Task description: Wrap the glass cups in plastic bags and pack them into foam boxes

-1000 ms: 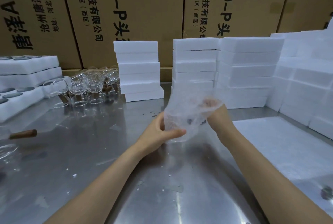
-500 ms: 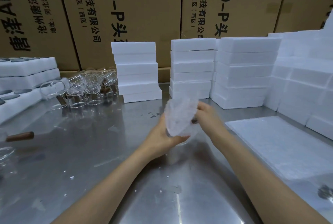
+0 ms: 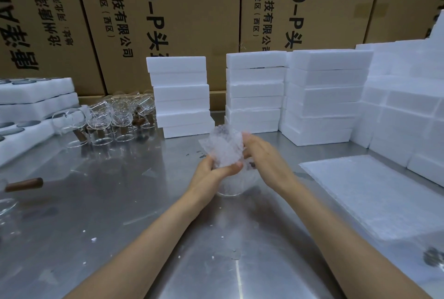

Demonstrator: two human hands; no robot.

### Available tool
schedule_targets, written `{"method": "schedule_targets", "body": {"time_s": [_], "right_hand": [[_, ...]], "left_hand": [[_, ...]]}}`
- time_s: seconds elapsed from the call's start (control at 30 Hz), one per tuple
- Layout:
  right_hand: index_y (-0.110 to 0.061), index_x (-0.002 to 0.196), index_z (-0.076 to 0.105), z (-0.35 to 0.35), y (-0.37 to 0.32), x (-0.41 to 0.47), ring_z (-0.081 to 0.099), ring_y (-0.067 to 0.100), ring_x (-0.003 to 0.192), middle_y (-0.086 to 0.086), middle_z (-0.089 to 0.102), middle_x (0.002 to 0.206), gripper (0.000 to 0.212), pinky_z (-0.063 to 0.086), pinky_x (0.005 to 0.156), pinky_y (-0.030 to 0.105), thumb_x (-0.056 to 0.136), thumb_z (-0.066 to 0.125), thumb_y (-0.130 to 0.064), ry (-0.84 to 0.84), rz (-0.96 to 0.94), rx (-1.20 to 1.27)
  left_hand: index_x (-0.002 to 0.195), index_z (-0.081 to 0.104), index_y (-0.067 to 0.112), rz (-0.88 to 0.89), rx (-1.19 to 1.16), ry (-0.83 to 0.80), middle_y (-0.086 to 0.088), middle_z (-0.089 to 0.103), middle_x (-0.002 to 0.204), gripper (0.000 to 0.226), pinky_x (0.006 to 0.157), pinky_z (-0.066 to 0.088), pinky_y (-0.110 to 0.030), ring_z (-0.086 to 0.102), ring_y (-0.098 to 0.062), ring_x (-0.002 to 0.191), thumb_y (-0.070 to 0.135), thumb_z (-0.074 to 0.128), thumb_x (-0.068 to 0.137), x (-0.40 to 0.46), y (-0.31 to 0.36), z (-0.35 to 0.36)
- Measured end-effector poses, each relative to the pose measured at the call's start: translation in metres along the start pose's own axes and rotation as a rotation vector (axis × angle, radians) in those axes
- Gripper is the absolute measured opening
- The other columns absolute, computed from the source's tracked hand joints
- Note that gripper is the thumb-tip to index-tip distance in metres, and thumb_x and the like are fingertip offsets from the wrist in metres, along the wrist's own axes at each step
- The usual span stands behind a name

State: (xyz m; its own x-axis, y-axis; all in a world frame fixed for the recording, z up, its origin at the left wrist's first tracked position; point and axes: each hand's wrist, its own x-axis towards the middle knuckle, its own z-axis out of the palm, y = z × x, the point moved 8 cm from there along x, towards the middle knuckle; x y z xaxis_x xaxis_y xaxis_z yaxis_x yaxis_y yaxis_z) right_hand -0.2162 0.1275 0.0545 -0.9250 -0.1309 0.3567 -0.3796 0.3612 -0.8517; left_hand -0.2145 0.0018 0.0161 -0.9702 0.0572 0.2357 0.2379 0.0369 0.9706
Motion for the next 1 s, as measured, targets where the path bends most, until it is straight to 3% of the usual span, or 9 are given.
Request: {"method": "schedule_targets", "body": {"time_s": [0.1,0.2,0.33,0.47,0.53,0.63,0.73,0.87,1.0], "right_hand": [[-0.031,0.096,0.056,-0.008,-0.01,-0.001,0.061,0.0,0.076,-0.012,0.064,0.081,0.038,0.044,0.061,0.008,0.082,0.042,-0.064,0.063,-0.066,0.134],[-0.037,0.119,0.052,-0.004,-0.017,0.0,0.06,0.007,0.095,-0.008,0.059,0.107,0.038,0.046,0.062,0.009,0.084,0.065,-0.039,0.001,-0.115,0.137],[-0.015,0.098,0.071,0.008,-0.018,-0.002,0.061,0.002,0.084,0.001,0.07,0.093,0.014,0.043,0.073,0.006,0.084,0.068,-0.014,-0.084,-0.147,0.057],[-0.013,0.096,0.073,0.005,-0.006,0.003,0.054,0.009,0.097,-0.002,0.065,0.093,0.013,0.036,0.078,0.015,0.088,0.064,-0.019,-0.005,-0.139,-0.177],[-0.014,0.1,0.072,0.007,0.001,0.006,0.039,0.008,0.103,-0.008,0.052,0.096,0.02,0.027,0.082,0.016,0.09,0.061,-0.027,0.024,-0.136,-0.332],[-0.016,0.1,0.072,0.012,0.008,0.009,0.029,0.007,0.102,-0.01,0.042,0.096,0.029,0.028,0.086,0.021,0.092,0.054,-0.038,0.03,-0.112,-0.448],[-0.02,0.095,0.072,0.018,0.008,0.008,0.03,0.008,0.104,-0.01,0.042,0.098,0.036,0.032,0.087,0.026,0.094,0.046,-0.045,0.019,-0.122,-0.535],[-0.025,0.098,0.071,0.014,0.004,0.004,0.035,0.01,0.105,-0.013,0.05,0.098,0.035,0.033,0.097,0.031,0.097,0.037,-0.035,-0.009,-0.106,-0.403],[-0.03,0.084,0.074,-0.005,-0.013,-0.002,0.044,-0.005,0.091,-0.026,0.061,0.078,0.05,0.034,0.09,0.024,0.083,0.024,-0.033,0.108,-0.171,-0.226]], "left_hand": [[0.11,0.068,0.011,-0.009,-0.039,0.035,-0.002,0.074,0.104,0.035,0.089,0.051,-0.026,0.068,-0.015,0.099,0.011,0.073,0.076,0.002,-0.002,-0.005],[0.095,0.071,0.019,0.026,0.001,0.028,0.008,0.075,0.085,0.022,0.066,0.048,-0.009,0.069,-0.002,0.081,0.004,0.069,0.079,0.006,-0.002,-0.006],[0.085,0.071,0.029,0.071,0.035,0.021,0.022,0.072,0.079,0.036,0.065,0.042,-0.001,0.064,0.012,0.079,-0.005,0.059,0.082,0.007,0.002,-0.003],[0.113,0.059,0.007,0.034,-0.075,0.045,-0.006,0.066,0.107,0.029,0.075,0.046,-0.016,0.061,-0.017,0.099,-0.001,0.054,0.085,0.004,0.002,-0.001],[0.105,0.057,0.01,0.101,-0.061,0.123,-0.005,0.059,0.1,0.03,0.07,0.044,-0.014,0.056,-0.016,0.09,0.013,0.055,0.075,0.0,0.009,-0.009],[0.082,0.06,0.019,0.39,0.183,0.209,0.002,0.06,0.086,0.016,0.074,0.044,-0.02,0.055,-0.013,0.083,0.029,0.052,0.071,-0.013,0.041,-0.018],[0.07,0.063,0.018,0.575,0.526,0.176,0.006,0.064,0.073,0.029,0.069,0.047,-0.03,0.059,-0.012,0.073,0.039,0.045,0.078,-0.025,0.056,-0.01],[0.065,0.065,0.009,0.589,0.878,0.117,-0.001,0.063,0.065,0.046,0.085,0.045,-0.035,0.056,-0.024,0.067,0.045,0.039,0.08,-0.024,0.051,-0.002],[0.06,0.065,0.011,0.604,1.107,0.069,-0.001,0.062,0.061,0.056,0.107,0.025,-0.031,0.053,-0.021,0.078,0.054,0.035,0.078,-0.02,0.047,0.007]]}}
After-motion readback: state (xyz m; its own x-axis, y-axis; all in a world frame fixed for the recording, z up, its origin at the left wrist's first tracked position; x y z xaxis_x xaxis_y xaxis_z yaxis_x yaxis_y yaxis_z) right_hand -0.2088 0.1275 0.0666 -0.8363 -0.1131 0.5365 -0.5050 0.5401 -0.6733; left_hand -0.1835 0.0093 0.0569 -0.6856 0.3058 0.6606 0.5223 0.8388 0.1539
